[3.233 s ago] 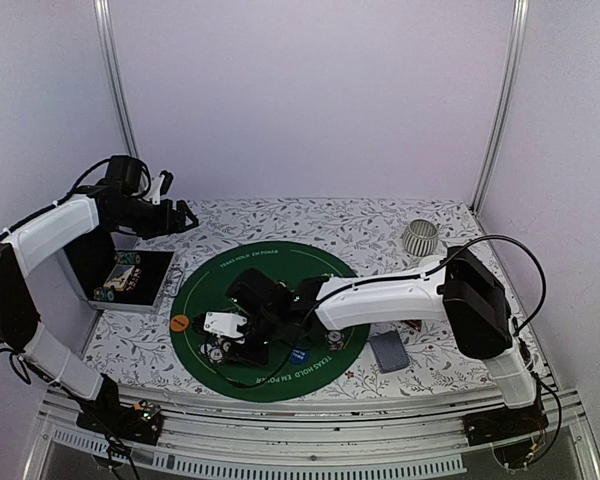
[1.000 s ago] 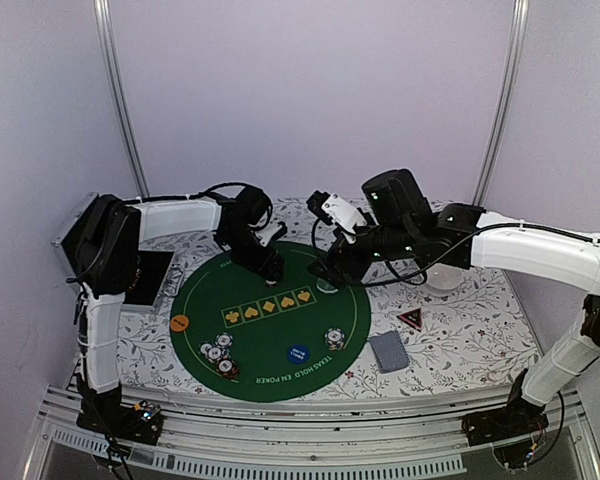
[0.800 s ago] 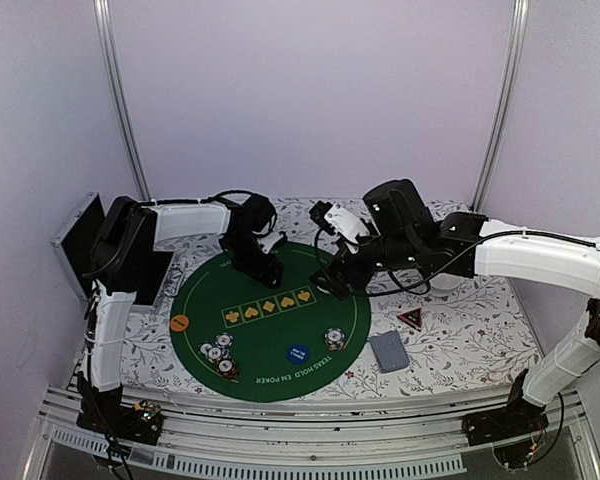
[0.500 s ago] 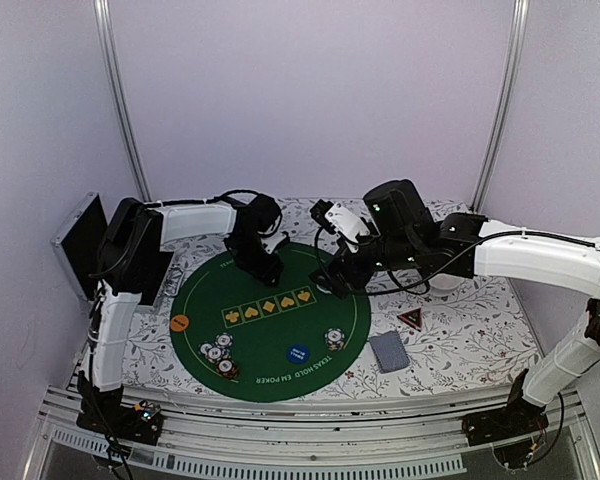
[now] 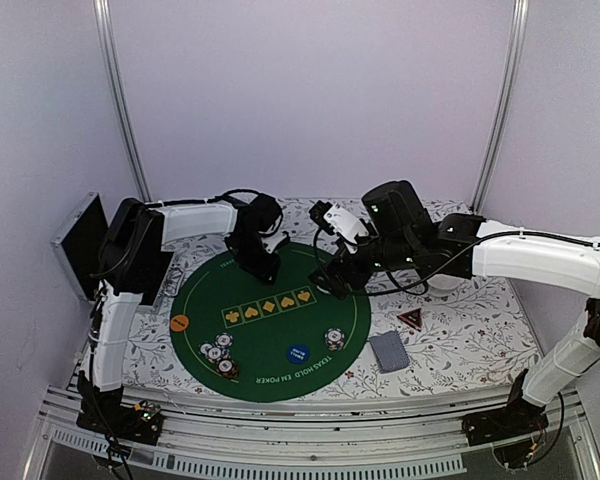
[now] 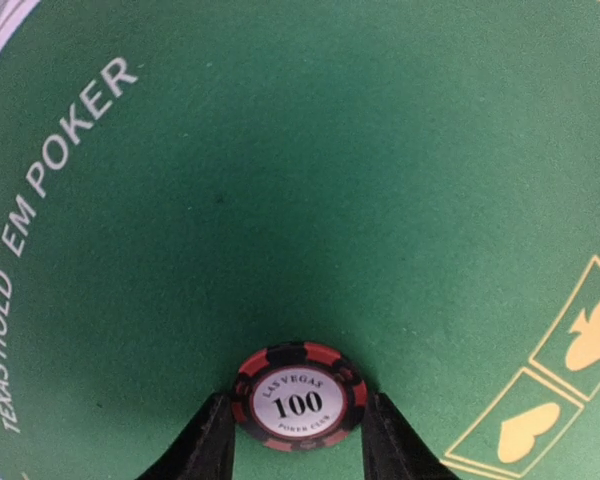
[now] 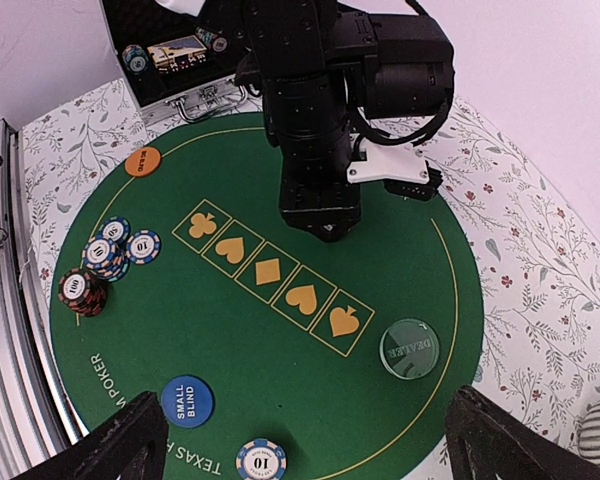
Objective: Distribute texas hold em gaming equipment
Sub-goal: Move the poker chip to the big blind area.
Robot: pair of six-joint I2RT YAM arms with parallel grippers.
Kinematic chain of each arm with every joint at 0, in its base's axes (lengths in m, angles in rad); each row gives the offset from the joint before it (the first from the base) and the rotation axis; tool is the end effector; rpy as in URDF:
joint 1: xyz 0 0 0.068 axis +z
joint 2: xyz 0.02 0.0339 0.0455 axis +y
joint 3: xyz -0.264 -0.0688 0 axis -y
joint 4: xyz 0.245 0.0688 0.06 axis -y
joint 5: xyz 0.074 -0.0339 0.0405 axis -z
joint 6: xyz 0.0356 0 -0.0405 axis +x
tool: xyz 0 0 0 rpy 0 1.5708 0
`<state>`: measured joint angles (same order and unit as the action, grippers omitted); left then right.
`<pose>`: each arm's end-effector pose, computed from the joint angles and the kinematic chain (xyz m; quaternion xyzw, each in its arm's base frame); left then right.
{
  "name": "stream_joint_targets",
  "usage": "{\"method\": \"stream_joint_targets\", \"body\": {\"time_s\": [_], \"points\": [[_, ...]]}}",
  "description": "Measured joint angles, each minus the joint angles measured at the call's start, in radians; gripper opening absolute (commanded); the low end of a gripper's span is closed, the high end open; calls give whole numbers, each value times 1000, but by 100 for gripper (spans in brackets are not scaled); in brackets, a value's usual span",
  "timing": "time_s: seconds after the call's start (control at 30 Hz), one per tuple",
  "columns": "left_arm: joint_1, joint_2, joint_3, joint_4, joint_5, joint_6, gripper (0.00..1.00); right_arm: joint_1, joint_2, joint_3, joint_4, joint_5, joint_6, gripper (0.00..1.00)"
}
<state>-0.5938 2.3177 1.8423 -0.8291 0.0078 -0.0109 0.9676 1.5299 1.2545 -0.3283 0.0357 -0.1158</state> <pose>0.3923 -0.2652 0.1427 0.2853 0.9492 -0.0432 0.1256 0.2004 0.2887 0.3062 -0.4493 0.7628 0.1777 0.4299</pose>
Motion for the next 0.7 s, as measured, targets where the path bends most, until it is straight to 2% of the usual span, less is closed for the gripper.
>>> {"method": "stream_joint_targets", "body": {"time_s": [0.17,0.33,0.53,0.7], "points": [[-1,-1,8,-8,-11,8,24,0,0,0,0,0,0,99],[-1,-13,-10,25,-14,7,22,0,2,0,0,0,0,99],[11,-85,-109,48,-11,16,48,0,6,0,0,-1,-1,99],[16,-97,-102,62,27,17,57,0,21,0,0,-6,-4,99]]}}
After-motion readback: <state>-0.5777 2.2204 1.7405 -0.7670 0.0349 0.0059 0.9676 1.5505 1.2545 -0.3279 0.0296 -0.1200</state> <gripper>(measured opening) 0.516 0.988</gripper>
